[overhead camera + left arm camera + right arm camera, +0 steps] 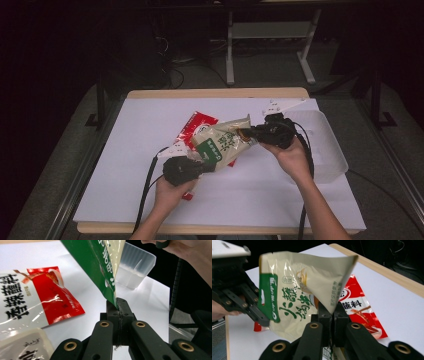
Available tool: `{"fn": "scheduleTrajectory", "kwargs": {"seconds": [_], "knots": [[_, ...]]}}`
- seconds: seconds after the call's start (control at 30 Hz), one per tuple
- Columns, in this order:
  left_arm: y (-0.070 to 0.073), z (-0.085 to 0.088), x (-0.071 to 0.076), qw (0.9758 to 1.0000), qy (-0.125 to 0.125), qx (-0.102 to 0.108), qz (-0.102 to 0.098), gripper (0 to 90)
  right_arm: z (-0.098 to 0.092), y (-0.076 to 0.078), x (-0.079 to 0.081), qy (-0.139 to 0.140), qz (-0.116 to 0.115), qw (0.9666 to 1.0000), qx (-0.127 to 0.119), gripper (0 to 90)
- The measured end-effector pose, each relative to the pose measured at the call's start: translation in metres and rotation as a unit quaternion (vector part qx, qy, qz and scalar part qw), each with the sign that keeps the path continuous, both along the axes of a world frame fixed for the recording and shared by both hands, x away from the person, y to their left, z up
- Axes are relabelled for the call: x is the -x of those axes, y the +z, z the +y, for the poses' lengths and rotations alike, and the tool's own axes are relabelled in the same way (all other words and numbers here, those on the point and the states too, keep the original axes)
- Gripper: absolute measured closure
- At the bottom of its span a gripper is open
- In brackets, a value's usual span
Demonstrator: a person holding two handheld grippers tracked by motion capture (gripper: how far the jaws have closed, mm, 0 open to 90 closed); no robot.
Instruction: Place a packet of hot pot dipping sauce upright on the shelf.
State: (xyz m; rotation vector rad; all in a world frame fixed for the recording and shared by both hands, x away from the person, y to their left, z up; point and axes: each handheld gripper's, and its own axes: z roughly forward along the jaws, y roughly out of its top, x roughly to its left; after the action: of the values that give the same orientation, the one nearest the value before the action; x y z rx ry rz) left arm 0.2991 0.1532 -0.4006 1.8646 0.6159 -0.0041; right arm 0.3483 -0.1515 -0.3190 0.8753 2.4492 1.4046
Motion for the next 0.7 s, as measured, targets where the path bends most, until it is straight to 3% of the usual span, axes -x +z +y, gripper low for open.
{"fn": "scheduleTrajectory", "kwargs": {"seconds": [0.13,0.43,0.63,0.7], "knots": [[0.010,0.003,0.002,0.9997,0.009,-0.012,-0.017,90.0,-0.005,-0.005,-0.001,-0.001,0.008,1.0000,-0.001,84.8],[0.027,0.016,0.003,0.9988,0.033,-0.015,-0.032,90.0,-0.006,-0.019,-0.003,0.013,0.039,0.9991,0.011,80.9],[0.038,0.025,0.003,0.9975,0.048,-0.023,-0.047,90.0,-0.001,-0.030,-0.005,0.031,0.069,0.9962,0.043,82.0],[0.043,0.026,0.003,0.9970,0.051,-0.023,-0.053,90.0,0.001,-0.032,-0.005,0.036,0.069,0.9957,0.051,82.0]]}}
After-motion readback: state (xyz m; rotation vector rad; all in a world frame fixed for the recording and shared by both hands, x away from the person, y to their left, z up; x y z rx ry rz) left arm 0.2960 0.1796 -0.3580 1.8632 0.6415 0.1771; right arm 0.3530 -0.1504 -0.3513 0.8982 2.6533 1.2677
